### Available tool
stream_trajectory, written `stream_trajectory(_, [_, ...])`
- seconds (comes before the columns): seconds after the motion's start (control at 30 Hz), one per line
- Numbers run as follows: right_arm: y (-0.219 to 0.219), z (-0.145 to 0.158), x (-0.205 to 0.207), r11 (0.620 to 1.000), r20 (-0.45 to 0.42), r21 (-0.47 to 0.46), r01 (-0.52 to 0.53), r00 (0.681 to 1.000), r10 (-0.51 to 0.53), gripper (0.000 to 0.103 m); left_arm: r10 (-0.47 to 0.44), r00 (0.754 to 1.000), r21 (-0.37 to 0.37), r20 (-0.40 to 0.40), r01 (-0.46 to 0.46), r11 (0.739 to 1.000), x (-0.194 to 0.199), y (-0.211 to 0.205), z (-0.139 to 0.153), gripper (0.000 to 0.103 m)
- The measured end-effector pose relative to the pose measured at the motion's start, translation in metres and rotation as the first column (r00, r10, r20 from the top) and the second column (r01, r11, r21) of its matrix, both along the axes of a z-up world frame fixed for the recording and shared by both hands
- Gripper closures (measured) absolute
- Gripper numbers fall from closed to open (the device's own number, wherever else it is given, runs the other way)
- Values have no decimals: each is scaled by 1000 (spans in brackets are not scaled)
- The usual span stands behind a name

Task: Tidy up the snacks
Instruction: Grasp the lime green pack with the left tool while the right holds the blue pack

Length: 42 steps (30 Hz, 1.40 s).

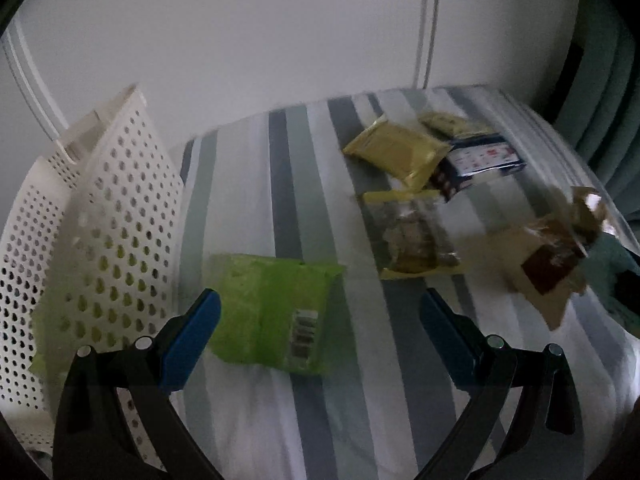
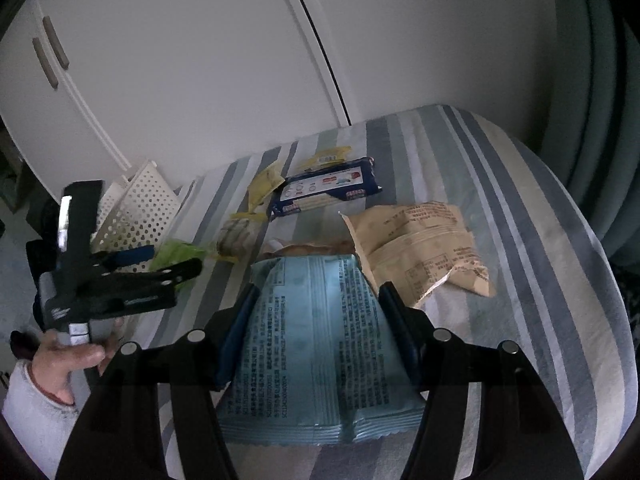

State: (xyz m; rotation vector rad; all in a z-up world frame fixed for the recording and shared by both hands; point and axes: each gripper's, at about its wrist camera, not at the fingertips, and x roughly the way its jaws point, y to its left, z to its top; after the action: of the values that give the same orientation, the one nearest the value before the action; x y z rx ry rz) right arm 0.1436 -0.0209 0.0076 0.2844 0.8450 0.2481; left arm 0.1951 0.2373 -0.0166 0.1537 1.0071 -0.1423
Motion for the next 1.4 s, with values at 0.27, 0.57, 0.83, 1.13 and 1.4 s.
stream_trajectory(0.27, [-6,-3,-2,999,4,43,-6,1000,6,41,30,999,16,-18,-30,999,12,-3,-7,4])
stream_trajectory(0.57, [-10,-5,-3,997,7,76,-8,1000,8,41,-71,997,-66,-20,70,995,-9,-32,2,9])
stream_trajectory(0.83, [-10,-5,-4,996,10,85,-4,1000,3,41,61,998,54,-3,-61,997,8,-4,-7,9])
stream_trajectory(1.13, [-14,-6,-3,994,7,111,-4,1000,3,41,50,997,17,-66,-49,999,30,1,-23,22])
stream_trajectory(1.4, [-16,-6,-3,992,6,125,-3,1000,2,41,5,999,10,-54,-4,1000,11,-26,-21,42])
